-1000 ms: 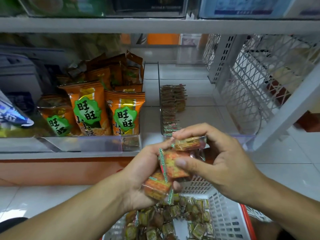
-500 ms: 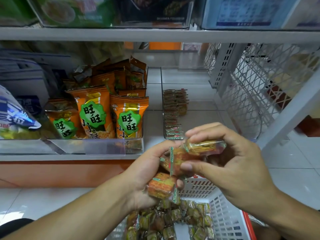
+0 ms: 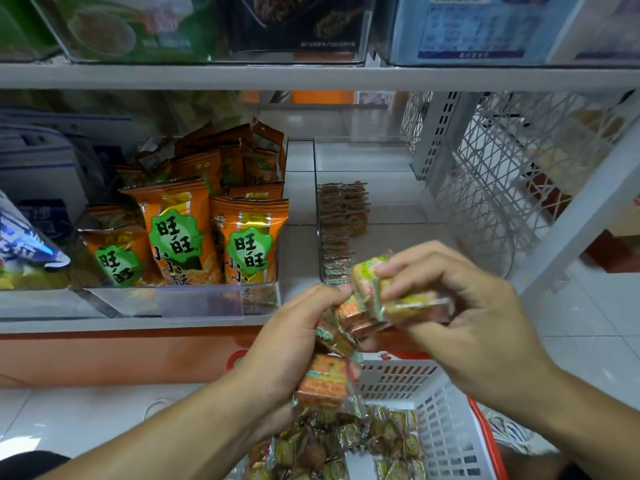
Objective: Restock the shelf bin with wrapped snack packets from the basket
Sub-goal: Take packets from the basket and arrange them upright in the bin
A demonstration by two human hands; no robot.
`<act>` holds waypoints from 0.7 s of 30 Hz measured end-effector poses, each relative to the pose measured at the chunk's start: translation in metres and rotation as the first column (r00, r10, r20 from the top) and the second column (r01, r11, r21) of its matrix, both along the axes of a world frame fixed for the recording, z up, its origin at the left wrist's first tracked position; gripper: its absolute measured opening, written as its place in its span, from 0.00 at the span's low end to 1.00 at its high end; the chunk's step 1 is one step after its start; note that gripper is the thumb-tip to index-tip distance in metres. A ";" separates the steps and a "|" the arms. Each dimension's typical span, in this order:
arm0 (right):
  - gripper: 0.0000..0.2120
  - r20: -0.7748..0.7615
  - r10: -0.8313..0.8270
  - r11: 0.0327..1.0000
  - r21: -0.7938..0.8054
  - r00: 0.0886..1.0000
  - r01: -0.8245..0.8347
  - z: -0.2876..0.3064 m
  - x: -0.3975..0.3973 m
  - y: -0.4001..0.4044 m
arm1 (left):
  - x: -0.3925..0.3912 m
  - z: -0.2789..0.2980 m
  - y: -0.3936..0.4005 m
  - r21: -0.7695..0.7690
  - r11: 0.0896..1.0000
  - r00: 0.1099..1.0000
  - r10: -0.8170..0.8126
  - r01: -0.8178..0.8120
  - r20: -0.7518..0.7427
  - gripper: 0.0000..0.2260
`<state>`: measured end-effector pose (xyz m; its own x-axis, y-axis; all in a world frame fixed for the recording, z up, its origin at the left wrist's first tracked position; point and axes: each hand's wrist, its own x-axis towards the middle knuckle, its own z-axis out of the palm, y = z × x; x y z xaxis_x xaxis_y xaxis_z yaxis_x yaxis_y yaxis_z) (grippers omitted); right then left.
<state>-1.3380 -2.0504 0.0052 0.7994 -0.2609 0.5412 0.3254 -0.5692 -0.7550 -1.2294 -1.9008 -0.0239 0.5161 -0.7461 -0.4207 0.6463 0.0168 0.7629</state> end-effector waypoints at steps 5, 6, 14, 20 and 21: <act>0.23 -0.034 0.125 0.990 0.068 0.992 -0.123 -0.002 -0.004 0.001 | 0.000 0.007 0.004 -0.051 0.998 0.998 -0.045 0.044 -0.034 0.21; 0.21 -0.036 0.120 0.991 0.058 0.992 -0.118 -0.001 -0.004 0.000 | 0.001 0.008 0.004 -0.044 0.997 0.998 -0.058 0.057 -0.014 0.22; 0.06 -0.040 0.180 0.953 0.256 0.983 -0.164 0.002 -0.008 -0.004 | 0.003 0.007 0.000 0.057 0.998 0.998 -0.031 0.028 0.049 0.26; 0.19 -0.199 0.206 0.952 0.268 0.958 -0.150 -0.008 -0.006 -0.017 | 0.000 0.004 0.006 0.005 0.998 0.992 -0.068 0.068 0.110 0.22; 0.19 -0.233 0.256 0.931 0.320 0.938 -0.175 -0.008 -0.005 -0.017 | -0.001 0.004 0.007 0.006 0.998 0.992 -0.069 0.068 0.110 0.22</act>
<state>-1.3429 -2.0672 -0.0032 0.9573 -0.1786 0.2272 0.1790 -0.2504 -0.9514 -1.2302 -1.8942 -0.0201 0.5071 -0.7806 -0.3654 0.5578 -0.0260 0.8296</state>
